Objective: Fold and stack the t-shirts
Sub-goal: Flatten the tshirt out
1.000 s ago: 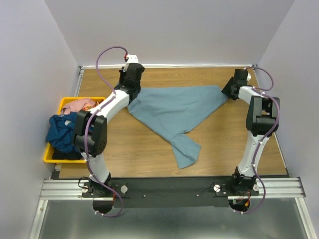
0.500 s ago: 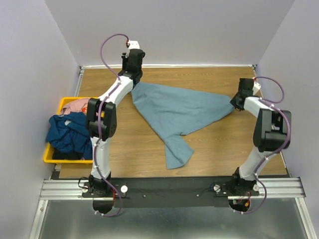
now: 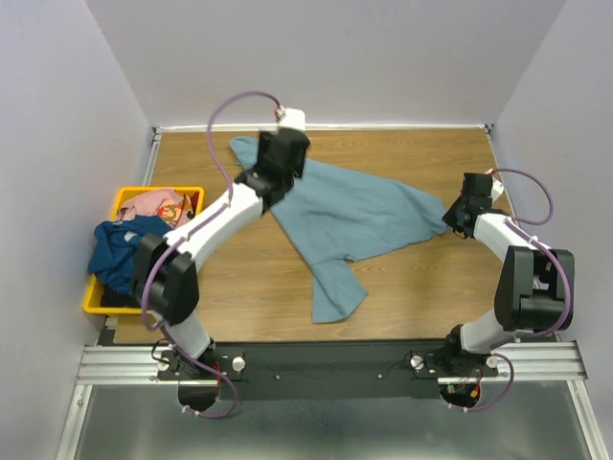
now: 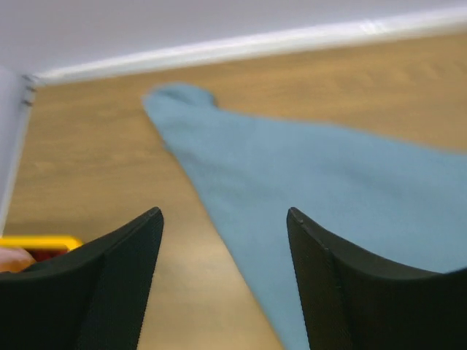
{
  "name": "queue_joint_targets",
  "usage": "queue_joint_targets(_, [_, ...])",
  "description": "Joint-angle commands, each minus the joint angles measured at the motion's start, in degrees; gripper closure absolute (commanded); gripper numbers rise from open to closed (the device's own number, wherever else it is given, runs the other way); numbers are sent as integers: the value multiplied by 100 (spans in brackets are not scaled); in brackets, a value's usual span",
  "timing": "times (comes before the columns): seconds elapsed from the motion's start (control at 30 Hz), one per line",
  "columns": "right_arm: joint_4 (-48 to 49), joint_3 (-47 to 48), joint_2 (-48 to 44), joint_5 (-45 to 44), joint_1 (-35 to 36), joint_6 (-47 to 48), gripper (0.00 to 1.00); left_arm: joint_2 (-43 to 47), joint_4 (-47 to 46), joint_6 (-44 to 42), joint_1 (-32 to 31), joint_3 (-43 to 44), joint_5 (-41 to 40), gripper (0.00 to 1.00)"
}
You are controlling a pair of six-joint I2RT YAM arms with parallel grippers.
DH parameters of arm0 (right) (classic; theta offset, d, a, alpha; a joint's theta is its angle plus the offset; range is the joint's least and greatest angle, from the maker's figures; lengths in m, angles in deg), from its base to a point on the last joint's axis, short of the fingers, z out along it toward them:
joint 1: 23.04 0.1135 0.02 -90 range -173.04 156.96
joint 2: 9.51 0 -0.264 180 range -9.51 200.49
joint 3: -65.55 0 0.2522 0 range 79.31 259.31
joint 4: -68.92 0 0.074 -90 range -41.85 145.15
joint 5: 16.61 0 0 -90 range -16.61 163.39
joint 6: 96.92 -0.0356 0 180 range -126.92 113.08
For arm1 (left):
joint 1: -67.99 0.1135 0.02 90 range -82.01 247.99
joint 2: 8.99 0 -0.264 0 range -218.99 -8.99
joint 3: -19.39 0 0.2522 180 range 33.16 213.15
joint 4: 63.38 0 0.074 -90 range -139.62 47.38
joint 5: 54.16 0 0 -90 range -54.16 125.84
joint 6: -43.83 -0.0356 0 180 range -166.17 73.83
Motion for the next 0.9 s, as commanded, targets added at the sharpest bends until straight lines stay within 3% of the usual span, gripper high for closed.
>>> queue_joint_targets(0.0, [-94,-194,-275,250,-17,-89,99,691,1409,1089,-980,-1122,966,32])
queue_joint_targets(0.07, [-103,-221,-302,250,-17,-89,99,875,1676,1434,-1567,-1631,1347,41])
queue_joint_targets(0.27, [-94,-344,-425,294,-26,-107,99,1008,2187,2348,-2571,-2390,2184,42])
queue_joint_targets(0.43, [-33,-379,-416,417,-17,-133,99,675,2187,2472,-2766,-2426,2175,43])
queue_joint_targets(0.53, [-24,-379,-407,452,-17,-116,99,254,2109,2394,-2784,-2259,2140,50])
queue_joint_targets(0.57, [-33,-397,-425,452,-26,-116,99,165,2082,2358,-2793,-2163,2140,57])
queue_joint_targets(0.87, [-15,-441,-442,434,-26,-107,99,-740,1967,2016,-2380,-1837,1815,72])
